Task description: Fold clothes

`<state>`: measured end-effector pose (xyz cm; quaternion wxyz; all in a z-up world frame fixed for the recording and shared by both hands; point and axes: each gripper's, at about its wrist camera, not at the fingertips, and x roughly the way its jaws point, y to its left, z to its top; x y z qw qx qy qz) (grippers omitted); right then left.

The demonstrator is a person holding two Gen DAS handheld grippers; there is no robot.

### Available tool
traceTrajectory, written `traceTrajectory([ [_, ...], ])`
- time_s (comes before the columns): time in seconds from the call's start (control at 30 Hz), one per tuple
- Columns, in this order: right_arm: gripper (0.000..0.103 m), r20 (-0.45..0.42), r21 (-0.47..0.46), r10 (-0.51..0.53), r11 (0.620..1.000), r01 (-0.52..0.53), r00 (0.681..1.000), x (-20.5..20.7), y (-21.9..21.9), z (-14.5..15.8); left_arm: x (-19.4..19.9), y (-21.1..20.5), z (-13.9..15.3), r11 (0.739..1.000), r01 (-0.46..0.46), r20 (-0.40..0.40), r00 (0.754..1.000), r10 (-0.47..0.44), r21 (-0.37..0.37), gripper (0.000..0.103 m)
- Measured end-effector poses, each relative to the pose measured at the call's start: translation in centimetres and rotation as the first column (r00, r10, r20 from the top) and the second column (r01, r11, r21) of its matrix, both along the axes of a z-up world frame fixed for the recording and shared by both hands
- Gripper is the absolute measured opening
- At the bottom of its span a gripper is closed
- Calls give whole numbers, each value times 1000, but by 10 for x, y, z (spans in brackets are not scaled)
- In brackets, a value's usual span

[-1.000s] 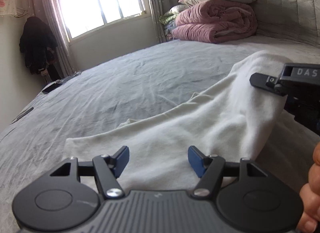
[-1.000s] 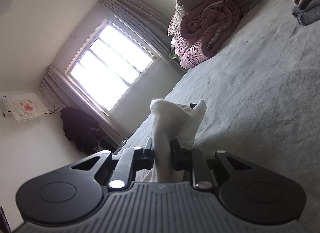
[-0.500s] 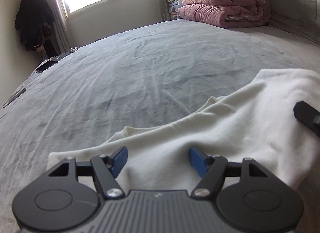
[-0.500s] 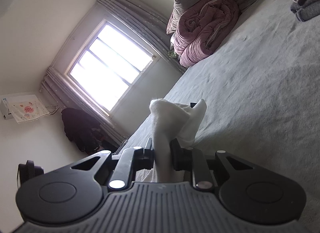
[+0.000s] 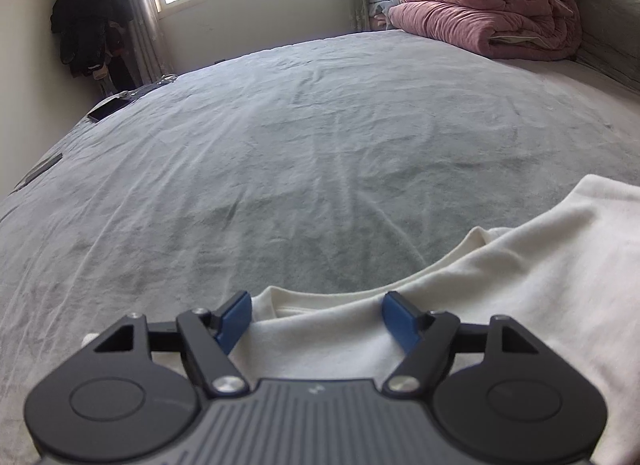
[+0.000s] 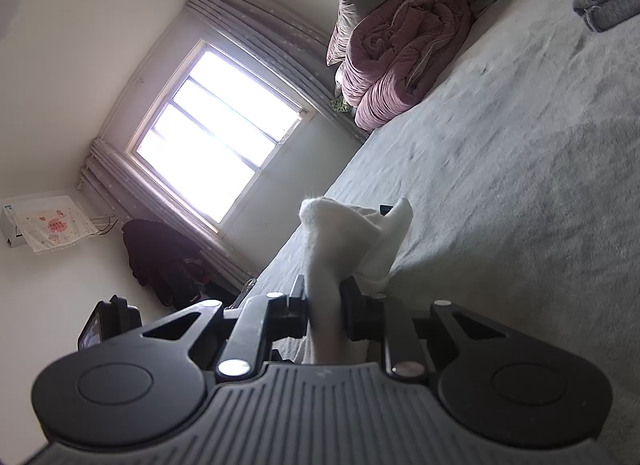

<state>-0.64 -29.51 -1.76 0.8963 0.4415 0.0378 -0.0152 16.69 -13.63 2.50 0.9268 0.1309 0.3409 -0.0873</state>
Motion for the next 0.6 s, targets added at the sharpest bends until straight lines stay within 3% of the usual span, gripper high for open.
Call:
traceTrajectory([
  [0.23,22,-3,4,-1,1000,1,1000,0,-1,0,-18,7,9,999,-29,22,999,30,-31,72],
  [0.43,22,-3,1,0,1000,0,1000,1,-1,-1,-71,3,8,997,75,91,993,-77,26,72],
  [0.6,22,-4,1,1,1000,-1,1000,2,-1,-1,-98,6,0,996,88,110,990,-91,35,70],
])
